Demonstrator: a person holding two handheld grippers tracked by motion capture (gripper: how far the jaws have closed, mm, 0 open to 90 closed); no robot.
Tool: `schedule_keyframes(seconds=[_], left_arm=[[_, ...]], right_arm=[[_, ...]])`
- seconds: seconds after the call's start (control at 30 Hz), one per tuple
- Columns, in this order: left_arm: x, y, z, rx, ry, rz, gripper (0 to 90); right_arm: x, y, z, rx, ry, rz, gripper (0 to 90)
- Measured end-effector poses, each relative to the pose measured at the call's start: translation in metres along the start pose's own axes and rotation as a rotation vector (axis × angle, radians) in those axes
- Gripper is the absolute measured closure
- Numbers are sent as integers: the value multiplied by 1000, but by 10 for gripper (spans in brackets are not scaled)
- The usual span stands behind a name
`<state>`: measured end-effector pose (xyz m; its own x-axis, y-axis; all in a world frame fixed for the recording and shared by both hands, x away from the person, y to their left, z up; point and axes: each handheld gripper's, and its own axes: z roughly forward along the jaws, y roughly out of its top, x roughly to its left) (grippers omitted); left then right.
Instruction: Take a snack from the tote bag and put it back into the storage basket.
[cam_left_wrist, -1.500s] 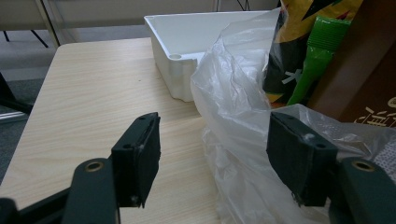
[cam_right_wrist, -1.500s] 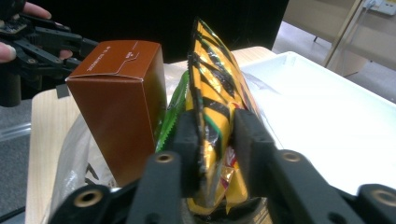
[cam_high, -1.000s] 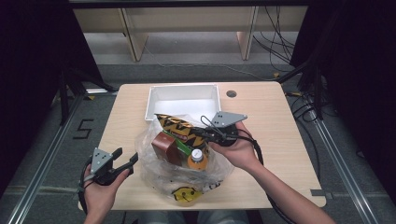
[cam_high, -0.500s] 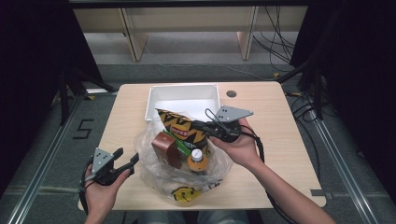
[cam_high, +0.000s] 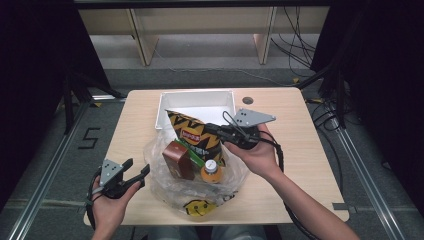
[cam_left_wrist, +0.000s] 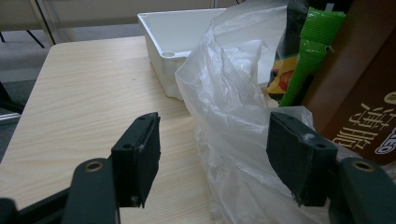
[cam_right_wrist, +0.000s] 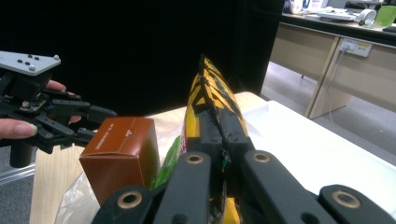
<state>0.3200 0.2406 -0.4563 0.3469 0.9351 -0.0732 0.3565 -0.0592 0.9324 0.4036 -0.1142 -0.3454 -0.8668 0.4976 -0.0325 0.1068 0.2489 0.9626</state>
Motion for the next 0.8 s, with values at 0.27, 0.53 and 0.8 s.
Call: schedule_keyframes(seconds=[0.27,0.53,0.8], left_arm=[[-2,0,1,7,-2,2,346],[-2,-1,1,7,-1,2,346],[-2,-1,1,9,-4,4,346]], right_arm=[[3,3,1,-5,-2,14,900],[1,11,-1,-52,-17,15,900],[2,18,0,-84,-23,4,900]])
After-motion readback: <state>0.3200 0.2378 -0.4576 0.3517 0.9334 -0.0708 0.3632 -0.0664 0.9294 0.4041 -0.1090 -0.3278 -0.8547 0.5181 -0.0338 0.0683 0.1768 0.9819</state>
